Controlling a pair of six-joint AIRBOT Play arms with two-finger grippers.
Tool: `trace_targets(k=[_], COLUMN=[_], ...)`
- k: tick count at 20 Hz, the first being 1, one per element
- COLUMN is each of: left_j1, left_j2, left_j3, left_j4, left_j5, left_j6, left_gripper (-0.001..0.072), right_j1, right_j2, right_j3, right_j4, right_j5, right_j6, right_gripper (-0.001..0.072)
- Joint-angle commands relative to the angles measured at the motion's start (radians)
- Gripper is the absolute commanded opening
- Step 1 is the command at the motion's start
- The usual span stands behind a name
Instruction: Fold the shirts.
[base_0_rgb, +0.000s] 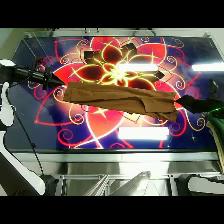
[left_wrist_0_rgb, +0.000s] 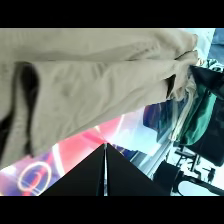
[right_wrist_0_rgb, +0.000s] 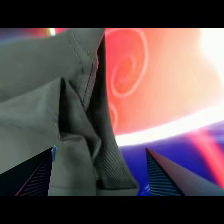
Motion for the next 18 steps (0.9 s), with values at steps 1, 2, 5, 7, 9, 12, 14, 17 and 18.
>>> trace_targets(k=[1,2,5,7,9,12,14,17,18], left_j1=[-0.058,-0.089,-0.206,-0.302,-0.403,-0.524,-0.575,-0.618,-0.627], left_j2=[0.028,0.029,0.029,0.029,0.029,0.028,0.014,-0.044,-0.070], left_j3=[-0.048,-0.060,-0.100,-0.143,-0.192,-0.242,-0.228,-0.154,-0.122], left_j4=[0.000,0.000,0.003,0.016,0.061,0.106,0.116,0.117,0.117], left_j5=[0.026,0.033,0.126,0.239,0.360,0.536,0.599,0.617,0.609], left_j6=[-0.005,-0.005,-0.003,0.016,0.015,0.015,0.013,-0.046,-0.062], left_gripper=[-0.0001,-0.0001,-0.0001,-0.0001,-0.0001,-0.0001,-0.0001,-0.0002,-0.0002], right_j1=[0.047,0.068,0.126,0.153,0.157,0.147,0.135,0.105,0.098], right_j2=[-0.068,-0.077,-0.111,-0.137,-0.140,-0.134,-0.122,-0.092,-0.077], right_j3=[0.004,0.005,0.026,0.049,0.061,0.092,0.110,0.143,0.157], right_j4=[0.011,0.015,0.074,0.141,0.192,0.197,0.198,0.198,0.199], right_j5=[0.042,0.040,0.039,0.035,0.032,0.080,0.119,0.189,0.210], right_j6=[0.038,0.038,0.038,0.038,0.038,0.038,0.038,0.038,0.038], right_gripper=[0.0638,0.0637,0.0460,0.0241,0.0020,0.0019,0.0019,0.0018,0.0018])
